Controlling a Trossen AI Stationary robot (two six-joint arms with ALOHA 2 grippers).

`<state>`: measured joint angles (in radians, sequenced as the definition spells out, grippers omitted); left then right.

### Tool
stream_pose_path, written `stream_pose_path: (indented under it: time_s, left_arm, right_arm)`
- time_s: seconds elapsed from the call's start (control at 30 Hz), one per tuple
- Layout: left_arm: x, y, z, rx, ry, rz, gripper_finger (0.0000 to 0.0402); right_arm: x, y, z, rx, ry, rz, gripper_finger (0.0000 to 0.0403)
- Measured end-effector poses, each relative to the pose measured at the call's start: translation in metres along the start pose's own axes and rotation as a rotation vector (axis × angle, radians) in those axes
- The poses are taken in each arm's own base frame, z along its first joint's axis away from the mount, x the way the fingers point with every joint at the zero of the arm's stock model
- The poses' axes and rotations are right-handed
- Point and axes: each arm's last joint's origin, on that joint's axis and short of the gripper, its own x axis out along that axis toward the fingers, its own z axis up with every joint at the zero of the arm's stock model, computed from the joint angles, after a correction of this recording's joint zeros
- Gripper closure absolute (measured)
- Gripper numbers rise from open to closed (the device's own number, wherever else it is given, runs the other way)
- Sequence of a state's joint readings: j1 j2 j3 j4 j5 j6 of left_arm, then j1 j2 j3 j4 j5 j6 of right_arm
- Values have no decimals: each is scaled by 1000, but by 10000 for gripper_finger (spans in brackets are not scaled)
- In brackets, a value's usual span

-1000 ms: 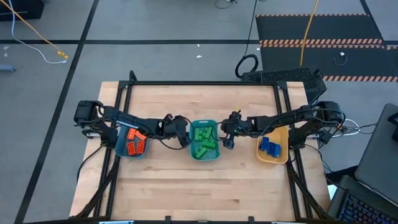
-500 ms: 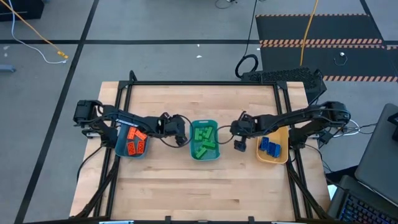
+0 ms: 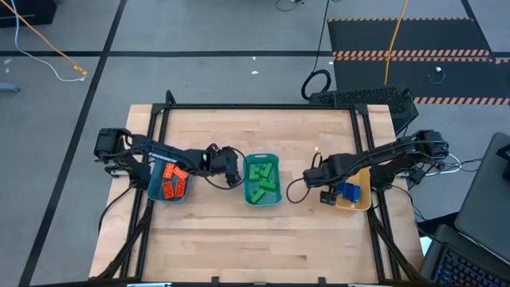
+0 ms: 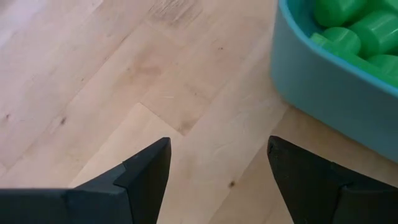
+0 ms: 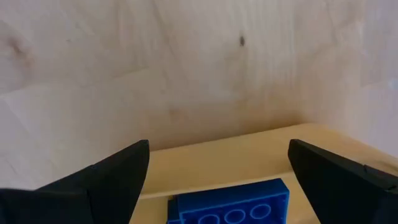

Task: Sort & place blocks by color
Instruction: Adjust the yellow bin, then return to home position

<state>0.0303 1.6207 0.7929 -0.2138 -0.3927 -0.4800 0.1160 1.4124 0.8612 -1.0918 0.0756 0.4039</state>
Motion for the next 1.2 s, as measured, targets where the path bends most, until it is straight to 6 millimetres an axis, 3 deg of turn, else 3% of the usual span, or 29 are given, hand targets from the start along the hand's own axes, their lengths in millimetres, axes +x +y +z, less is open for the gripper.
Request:
stream_pose_path:
  time_s: [0.67,0.9,1.2]
  left_arm:
    - [-5,-2,-5,62,32,1,133]
    - [-38,11,10,49,-55,-31,133]
    - [-89,27,27,39,-247,-107,133]
  right_arm:
    - [-1,21,-12,-131,-37,-95,26]
    - [-8,22,-9,-160,-54,-91,26]
    - [-38,28,6,-174,-178,-68,26]
